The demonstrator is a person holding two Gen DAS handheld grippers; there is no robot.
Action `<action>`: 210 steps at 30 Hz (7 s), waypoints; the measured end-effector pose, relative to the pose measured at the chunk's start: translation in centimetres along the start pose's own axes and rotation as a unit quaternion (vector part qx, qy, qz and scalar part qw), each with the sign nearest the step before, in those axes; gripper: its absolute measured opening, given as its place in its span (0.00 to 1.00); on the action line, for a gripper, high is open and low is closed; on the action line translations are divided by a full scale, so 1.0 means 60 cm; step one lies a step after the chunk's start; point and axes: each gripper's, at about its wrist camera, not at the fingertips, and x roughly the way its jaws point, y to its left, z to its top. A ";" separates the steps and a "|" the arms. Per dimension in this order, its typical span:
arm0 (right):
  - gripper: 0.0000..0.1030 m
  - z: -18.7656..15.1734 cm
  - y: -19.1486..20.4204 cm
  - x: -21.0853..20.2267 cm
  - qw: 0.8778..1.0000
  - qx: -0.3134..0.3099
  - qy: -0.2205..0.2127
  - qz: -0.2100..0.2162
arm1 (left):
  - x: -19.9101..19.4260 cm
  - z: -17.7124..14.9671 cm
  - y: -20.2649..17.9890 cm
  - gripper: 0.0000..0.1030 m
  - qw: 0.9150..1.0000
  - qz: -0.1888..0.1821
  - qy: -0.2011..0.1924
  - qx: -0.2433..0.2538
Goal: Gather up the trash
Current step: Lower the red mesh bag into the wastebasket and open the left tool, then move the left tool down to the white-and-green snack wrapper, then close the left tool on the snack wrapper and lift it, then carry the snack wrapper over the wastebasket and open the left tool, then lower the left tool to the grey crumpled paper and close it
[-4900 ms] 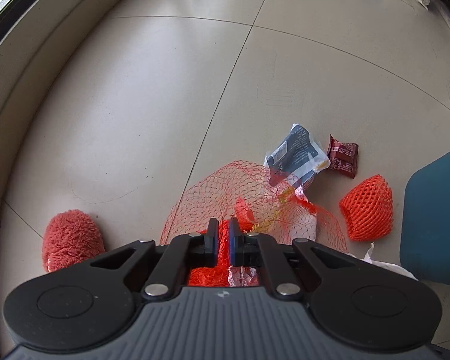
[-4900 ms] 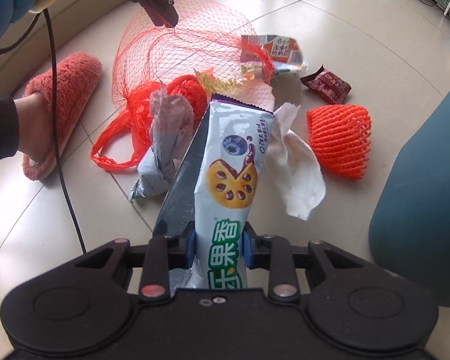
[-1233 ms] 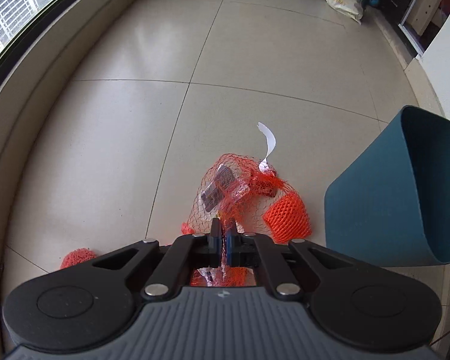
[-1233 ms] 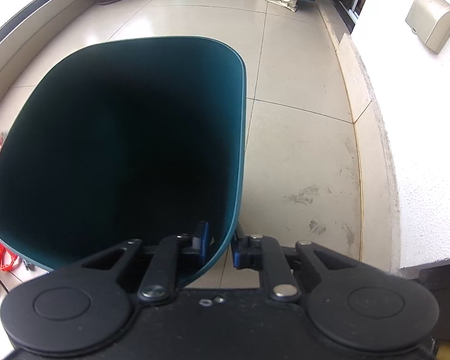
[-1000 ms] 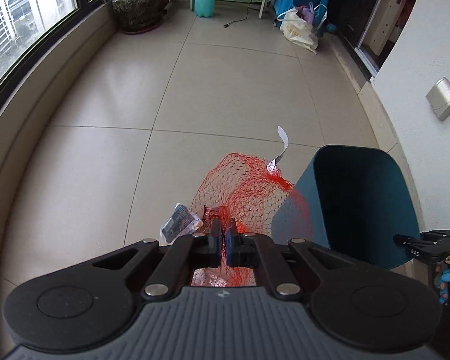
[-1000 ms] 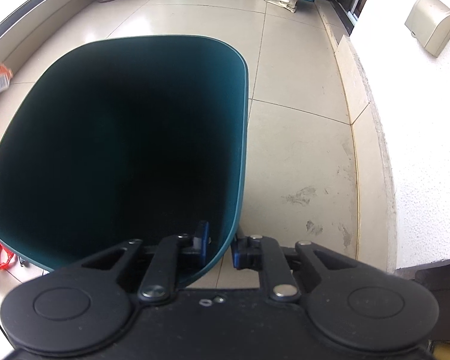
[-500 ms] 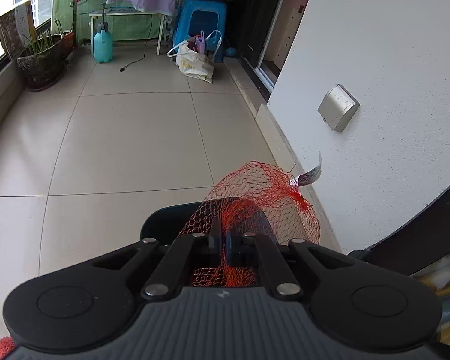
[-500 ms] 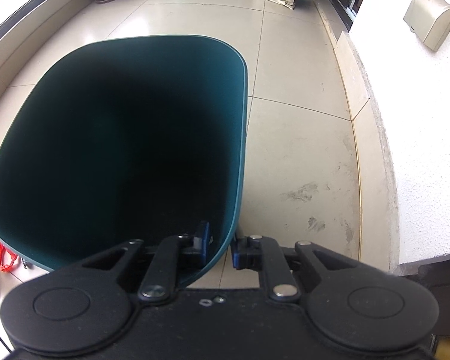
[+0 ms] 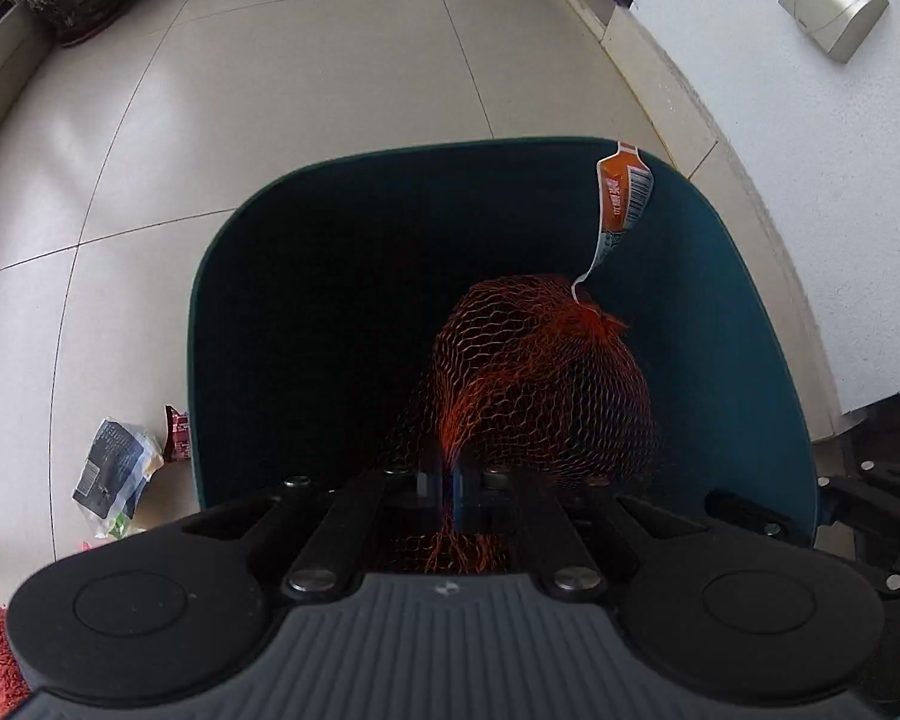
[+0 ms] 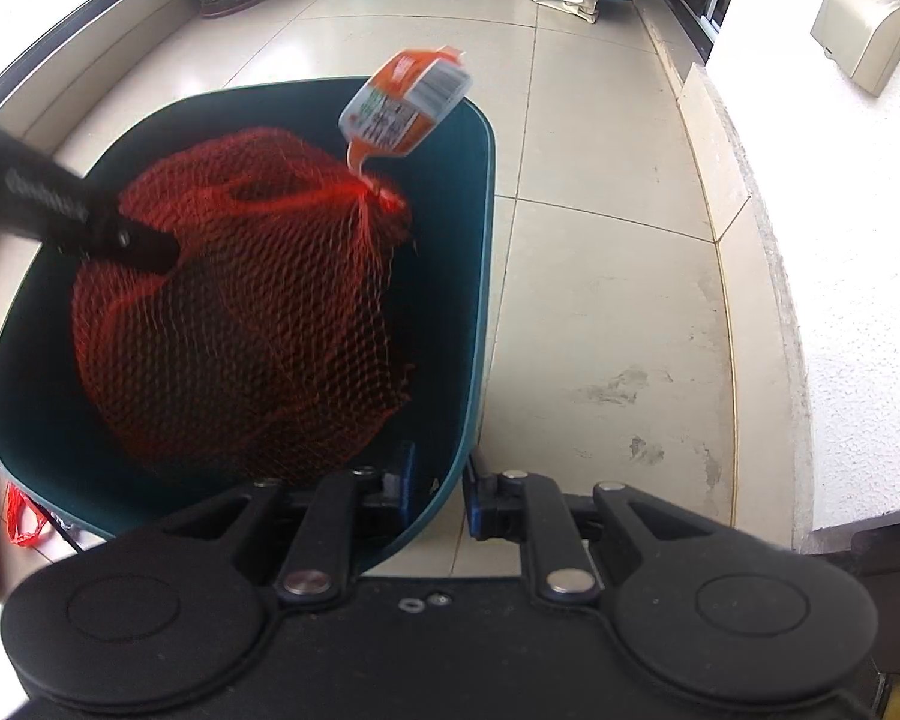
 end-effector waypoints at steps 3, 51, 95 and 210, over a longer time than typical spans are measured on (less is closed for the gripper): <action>0.15 -0.002 -0.002 0.002 1.000 0.001 0.000 0.001 | 0.016 -0.011 -0.010 0.03 1.000 0.010 0.014 0.018; 0.16 0.002 0.021 0.000 1.000 -0.008 0.003 0.000 | -0.012 -0.340 0.101 0.82 0.989 -0.028 0.067 0.132; 0.21 0.001 0.000 0.014 1.000 0.009 0.009 0.026 | 0.230 -0.293 0.160 0.87 0.982 -0.061 0.120 0.135; 0.16 -0.009 0.008 0.024 0.999 -0.010 0.021 0.027 | -0.280 -0.185 0.195 0.62 0.972 -0.007 -0.207 -0.111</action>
